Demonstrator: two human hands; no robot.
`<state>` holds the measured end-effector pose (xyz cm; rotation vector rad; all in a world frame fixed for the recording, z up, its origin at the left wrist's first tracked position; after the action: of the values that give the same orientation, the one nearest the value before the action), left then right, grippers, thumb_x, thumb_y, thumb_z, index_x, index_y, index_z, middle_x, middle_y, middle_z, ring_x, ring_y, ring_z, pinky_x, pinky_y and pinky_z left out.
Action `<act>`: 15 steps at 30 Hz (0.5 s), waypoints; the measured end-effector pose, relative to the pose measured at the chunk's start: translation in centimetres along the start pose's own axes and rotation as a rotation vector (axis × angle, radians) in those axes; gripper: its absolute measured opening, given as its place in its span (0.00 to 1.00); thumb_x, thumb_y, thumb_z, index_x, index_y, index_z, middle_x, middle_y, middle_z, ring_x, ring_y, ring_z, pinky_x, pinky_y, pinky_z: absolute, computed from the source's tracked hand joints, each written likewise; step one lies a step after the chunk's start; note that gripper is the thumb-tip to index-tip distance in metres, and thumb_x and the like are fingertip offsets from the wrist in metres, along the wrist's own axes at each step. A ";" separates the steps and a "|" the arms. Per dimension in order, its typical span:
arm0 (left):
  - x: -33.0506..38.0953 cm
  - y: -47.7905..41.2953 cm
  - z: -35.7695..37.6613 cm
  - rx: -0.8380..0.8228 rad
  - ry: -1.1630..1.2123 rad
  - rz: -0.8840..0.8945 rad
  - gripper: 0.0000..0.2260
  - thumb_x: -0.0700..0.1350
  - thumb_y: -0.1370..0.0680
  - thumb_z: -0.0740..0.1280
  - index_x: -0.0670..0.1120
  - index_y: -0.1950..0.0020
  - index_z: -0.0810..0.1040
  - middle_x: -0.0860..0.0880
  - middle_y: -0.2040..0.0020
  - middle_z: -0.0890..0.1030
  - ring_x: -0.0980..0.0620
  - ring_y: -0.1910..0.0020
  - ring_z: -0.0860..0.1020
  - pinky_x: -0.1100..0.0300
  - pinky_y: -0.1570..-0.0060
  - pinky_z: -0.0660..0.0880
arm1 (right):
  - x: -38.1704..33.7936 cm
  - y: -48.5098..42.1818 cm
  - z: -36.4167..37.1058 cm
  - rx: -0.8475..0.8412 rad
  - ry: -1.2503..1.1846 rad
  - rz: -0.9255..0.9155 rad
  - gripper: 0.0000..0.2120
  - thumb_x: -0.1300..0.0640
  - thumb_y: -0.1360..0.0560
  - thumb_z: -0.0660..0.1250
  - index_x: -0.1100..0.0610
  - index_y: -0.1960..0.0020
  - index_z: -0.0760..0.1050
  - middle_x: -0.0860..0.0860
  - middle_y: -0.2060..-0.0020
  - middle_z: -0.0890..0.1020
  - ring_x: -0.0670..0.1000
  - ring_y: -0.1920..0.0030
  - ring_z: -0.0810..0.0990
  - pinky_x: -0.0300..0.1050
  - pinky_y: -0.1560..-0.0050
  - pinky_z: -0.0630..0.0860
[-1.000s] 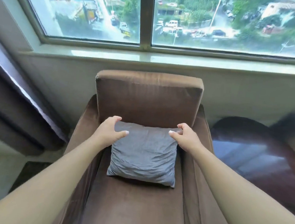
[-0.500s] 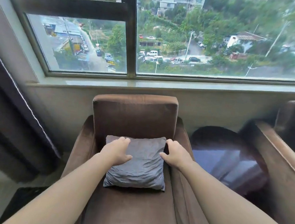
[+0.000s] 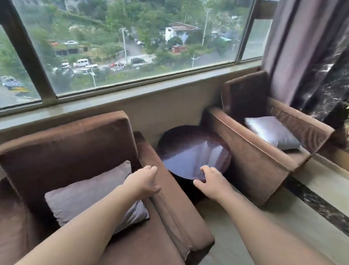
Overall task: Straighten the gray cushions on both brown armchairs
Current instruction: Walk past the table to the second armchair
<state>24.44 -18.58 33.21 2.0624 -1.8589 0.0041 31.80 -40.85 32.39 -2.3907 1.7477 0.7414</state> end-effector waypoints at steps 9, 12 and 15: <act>23.7 -13.4 2.9 -0.011 -0.071 0.226 0.25 0.57 0.25 0.66 0.46 0.33 0.70 0.47 0.36 0.74 0.45 0.37 0.75 0.48 0.38 0.74 | 23.8 0.4 -10.1 0.109 -0.084 0.232 0.28 0.43 0.25 0.65 0.56 0.30 0.68 0.56 0.35 0.74 0.59 0.36 0.75 0.50 0.38 0.73; 32.5 -17.3 3.6 -0.025 -0.077 0.296 0.25 0.57 0.26 0.67 0.47 0.32 0.71 0.47 0.36 0.76 0.45 0.38 0.77 0.48 0.39 0.75 | 32.2 1.3 -13.8 0.127 -0.104 0.312 0.28 0.44 0.25 0.66 0.56 0.30 0.68 0.58 0.35 0.74 0.59 0.36 0.75 0.49 0.38 0.73; 40.2 -20.7 3.8 -0.025 -0.106 0.361 0.24 0.56 0.25 0.67 0.46 0.34 0.72 0.47 0.38 0.75 0.44 0.39 0.77 0.49 0.42 0.76 | 39.3 2.2 -17.0 0.132 -0.126 0.398 0.28 0.44 0.25 0.66 0.56 0.30 0.68 0.58 0.35 0.73 0.59 0.35 0.75 0.50 0.38 0.73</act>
<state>48.79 -56.80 33.92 1.7134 -2.2595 -0.0359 44.39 -81.81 30.88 -1.8897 2.1674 0.7676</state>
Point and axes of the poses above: each hand's wrist, its own y-axis away from the middle knuckle, its own z-axis out of the palm, x = y × z, the point moved 6 cm from there along -y, towards the middle knuckle
